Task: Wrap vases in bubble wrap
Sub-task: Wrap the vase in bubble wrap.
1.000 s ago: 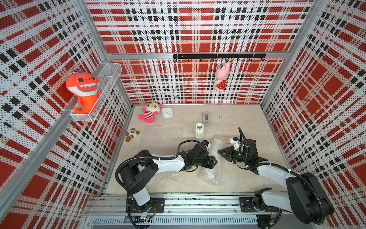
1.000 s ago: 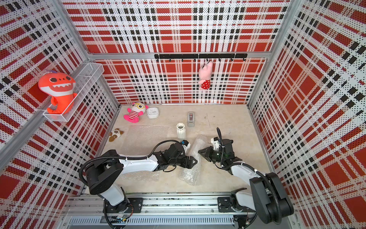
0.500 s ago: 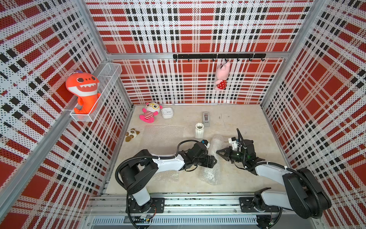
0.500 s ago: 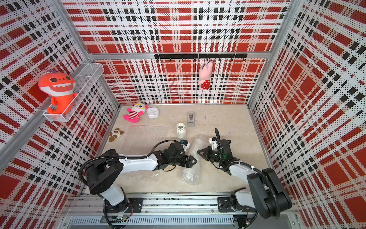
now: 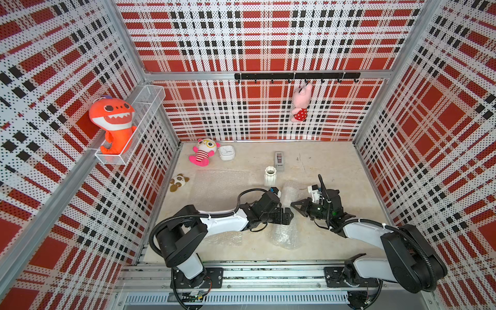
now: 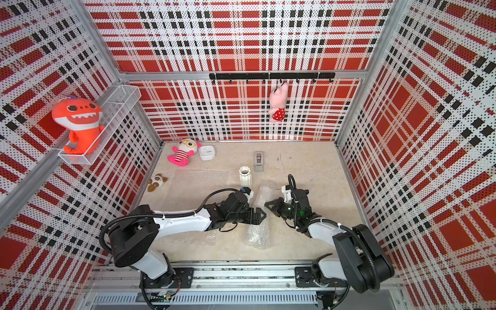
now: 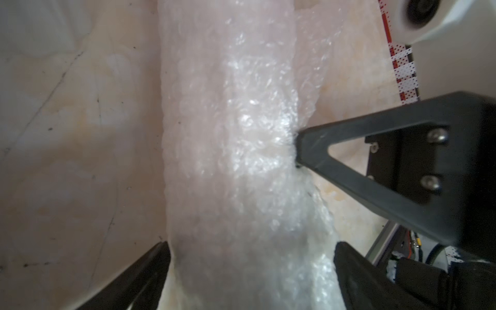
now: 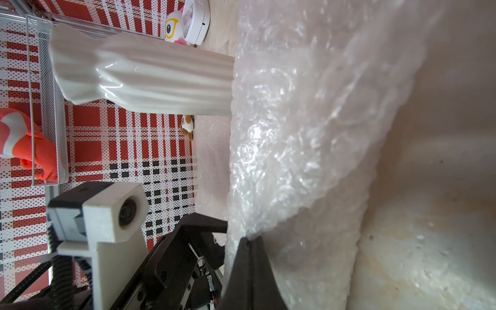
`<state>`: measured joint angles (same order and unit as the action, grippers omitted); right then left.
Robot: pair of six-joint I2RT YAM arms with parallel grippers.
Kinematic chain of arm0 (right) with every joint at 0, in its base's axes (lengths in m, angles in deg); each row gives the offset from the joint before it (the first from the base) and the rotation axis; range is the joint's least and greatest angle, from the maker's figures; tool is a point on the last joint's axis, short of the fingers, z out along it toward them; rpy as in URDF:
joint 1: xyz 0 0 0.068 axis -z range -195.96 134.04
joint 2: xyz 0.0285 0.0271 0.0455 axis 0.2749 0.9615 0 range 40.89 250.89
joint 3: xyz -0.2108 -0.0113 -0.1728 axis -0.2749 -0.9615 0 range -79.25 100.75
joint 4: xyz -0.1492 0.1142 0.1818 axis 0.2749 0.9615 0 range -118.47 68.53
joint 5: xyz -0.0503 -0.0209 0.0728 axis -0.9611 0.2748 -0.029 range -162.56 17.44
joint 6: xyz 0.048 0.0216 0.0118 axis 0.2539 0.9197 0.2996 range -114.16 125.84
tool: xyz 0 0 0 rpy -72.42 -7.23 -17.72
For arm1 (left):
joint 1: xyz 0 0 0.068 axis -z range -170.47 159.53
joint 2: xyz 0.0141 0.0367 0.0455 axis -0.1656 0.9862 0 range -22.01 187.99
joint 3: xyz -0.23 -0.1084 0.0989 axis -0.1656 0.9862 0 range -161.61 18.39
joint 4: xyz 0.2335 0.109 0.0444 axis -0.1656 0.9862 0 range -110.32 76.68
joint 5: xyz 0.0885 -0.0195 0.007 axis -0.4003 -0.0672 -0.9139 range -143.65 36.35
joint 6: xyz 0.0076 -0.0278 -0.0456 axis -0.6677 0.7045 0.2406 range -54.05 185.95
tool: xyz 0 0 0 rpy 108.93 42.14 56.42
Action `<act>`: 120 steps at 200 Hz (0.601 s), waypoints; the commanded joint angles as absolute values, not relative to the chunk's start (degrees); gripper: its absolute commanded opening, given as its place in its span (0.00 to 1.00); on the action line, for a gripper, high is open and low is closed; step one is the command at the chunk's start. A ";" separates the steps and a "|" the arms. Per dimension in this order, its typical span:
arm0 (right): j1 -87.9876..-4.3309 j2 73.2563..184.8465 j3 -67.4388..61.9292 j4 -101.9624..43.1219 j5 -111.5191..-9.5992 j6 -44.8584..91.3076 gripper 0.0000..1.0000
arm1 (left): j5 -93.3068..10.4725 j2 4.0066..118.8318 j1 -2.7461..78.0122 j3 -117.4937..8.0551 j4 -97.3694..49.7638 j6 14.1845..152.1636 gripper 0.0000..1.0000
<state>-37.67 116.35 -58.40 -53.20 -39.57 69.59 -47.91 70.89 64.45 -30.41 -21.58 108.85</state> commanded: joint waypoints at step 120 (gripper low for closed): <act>-39.78 114.72 -57.55 -51.55 -44.43 70.20 0.03 | -61.47 79.27 69.25 -42.14 -9.07 115.35 0.98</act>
